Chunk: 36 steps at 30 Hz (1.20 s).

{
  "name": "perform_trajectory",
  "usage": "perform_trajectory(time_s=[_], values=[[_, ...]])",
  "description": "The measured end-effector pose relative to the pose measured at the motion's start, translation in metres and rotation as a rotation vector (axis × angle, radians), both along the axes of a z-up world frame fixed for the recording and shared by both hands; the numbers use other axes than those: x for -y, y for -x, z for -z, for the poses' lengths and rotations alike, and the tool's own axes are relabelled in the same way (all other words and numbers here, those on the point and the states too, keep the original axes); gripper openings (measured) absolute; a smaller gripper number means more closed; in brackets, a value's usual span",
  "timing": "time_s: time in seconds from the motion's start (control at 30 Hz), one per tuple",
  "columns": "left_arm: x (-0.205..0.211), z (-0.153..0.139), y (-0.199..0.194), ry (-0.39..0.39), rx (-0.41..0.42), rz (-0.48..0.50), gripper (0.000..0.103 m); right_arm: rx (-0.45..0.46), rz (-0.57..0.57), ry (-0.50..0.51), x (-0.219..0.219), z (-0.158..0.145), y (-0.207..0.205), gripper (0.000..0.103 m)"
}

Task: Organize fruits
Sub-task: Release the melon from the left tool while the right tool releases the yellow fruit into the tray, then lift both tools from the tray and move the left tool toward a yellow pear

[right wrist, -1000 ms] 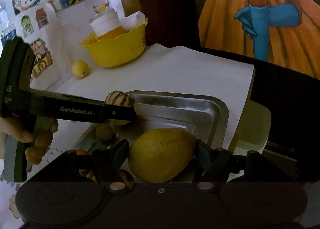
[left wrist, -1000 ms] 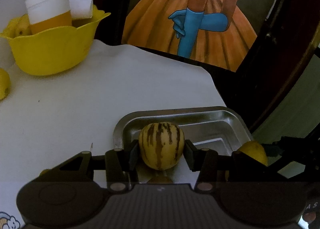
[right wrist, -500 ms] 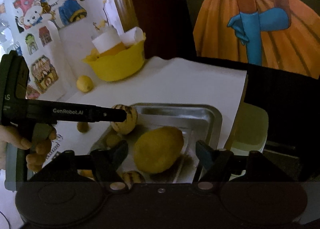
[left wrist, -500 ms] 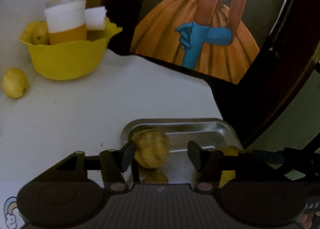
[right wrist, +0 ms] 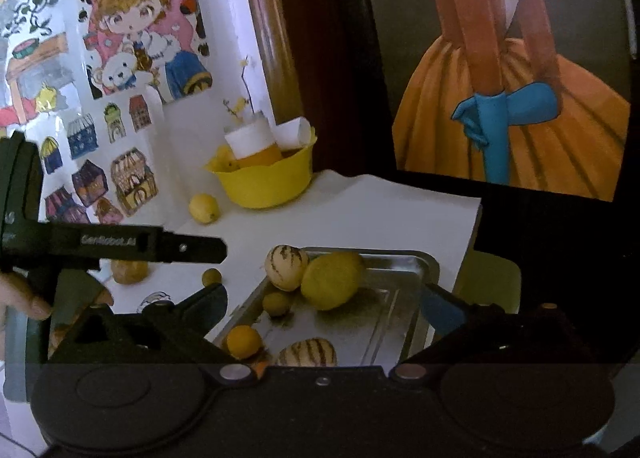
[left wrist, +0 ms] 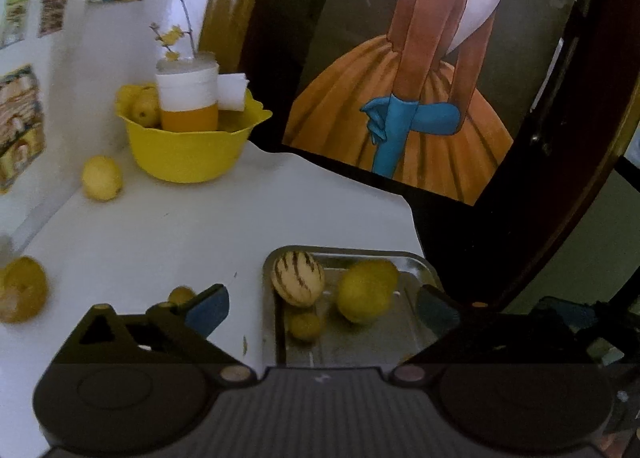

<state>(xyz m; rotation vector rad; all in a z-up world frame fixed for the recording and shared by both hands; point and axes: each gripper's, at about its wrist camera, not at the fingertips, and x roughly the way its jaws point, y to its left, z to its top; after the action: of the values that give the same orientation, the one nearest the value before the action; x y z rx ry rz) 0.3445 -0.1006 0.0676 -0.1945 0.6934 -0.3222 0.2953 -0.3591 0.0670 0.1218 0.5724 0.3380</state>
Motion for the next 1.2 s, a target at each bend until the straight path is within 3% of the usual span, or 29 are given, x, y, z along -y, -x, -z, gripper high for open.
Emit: perform_trajectory(time_s=[0.47,0.73,1.2], values=[[0.000,-0.010,0.108,-0.084,0.084,-0.047,0.102,-0.024,0.044,-0.034,0.003,0.002,0.076,0.102],[-0.018,-0.006,0.160,-0.066,0.115,-0.071,0.102,-0.018,0.032,-0.025,-0.013,0.001,0.118,0.102],[-0.070,0.014,0.213,-0.103,0.126,-0.159,0.102,0.013,-0.011,0.046,-0.063,0.025,0.169,0.102]])
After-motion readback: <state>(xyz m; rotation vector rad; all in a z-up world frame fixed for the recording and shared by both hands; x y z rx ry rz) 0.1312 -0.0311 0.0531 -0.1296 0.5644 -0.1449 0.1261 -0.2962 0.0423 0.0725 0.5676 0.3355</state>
